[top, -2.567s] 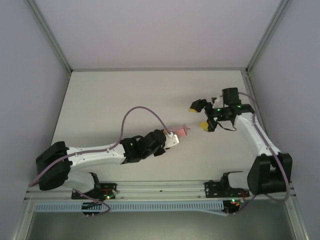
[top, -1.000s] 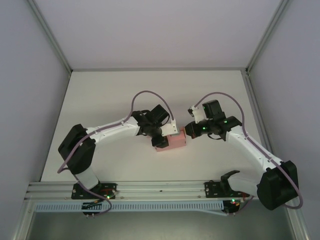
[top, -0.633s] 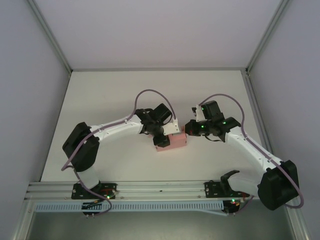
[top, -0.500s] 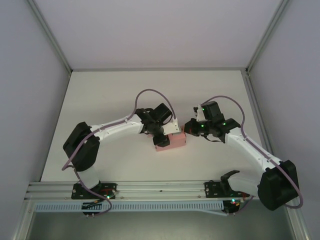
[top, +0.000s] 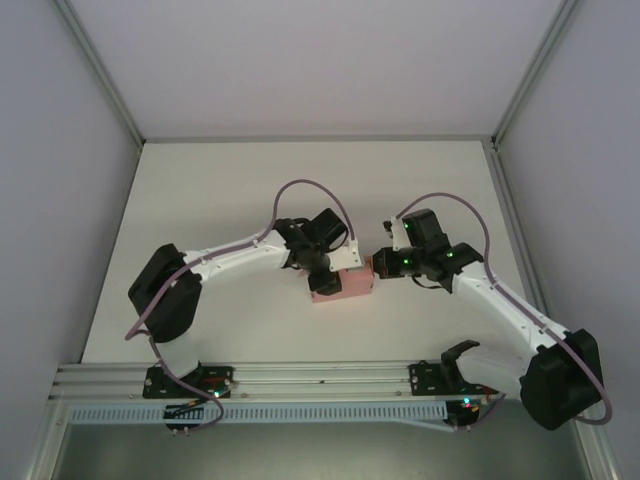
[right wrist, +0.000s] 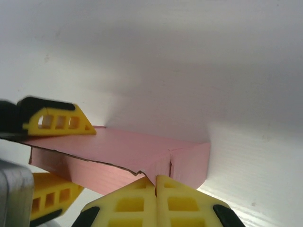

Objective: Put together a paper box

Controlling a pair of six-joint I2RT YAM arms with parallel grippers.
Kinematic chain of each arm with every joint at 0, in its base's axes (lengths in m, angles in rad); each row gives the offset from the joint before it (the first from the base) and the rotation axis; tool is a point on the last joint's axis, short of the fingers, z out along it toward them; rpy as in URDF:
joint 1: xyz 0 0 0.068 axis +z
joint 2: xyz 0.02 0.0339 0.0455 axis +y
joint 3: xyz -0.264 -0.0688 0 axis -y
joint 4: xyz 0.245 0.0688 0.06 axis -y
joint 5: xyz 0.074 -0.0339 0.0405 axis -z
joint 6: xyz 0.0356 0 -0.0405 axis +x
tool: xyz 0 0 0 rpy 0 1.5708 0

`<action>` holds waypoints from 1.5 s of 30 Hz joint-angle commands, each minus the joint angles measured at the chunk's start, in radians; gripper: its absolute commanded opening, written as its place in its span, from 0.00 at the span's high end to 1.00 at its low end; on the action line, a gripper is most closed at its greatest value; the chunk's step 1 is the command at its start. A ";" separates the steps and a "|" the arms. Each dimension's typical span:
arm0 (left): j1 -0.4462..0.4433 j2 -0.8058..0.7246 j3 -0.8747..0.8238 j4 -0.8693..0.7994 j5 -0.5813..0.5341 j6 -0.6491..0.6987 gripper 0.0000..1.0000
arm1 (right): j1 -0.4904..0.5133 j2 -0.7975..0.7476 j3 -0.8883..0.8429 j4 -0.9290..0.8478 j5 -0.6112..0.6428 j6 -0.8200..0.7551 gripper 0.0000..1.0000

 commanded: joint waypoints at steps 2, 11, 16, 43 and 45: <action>0.017 0.039 -0.019 0.007 -0.039 -0.037 0.53 | 0.036 -0.020 -0.153 0.058 -0.008 -0.019 1.00; 0.016 0.041 0.017 0.000 -0.041 -0.055 0.42 | 0.074 -0.089 -0.218 0.084 0.117 0.030 1.00; 0.009 -0.019 0.030 0.005 -0.035 -0.083 0.12 | 0.088 -0.104 -0.183 0.091 0.138 0.077 1.00; 0.016 -0.337 -0.209 -0.005 -0.296 -0.542 0.47 | 0.193 -0.029 -0.028 -0.019 0.238 0.132 1.00; 0.041 -0.319 -0.206 0.004 -0.293 -0.541 0.53 | 0.194 -0.026 -0.026 -0.019 0.228 0.129 1.00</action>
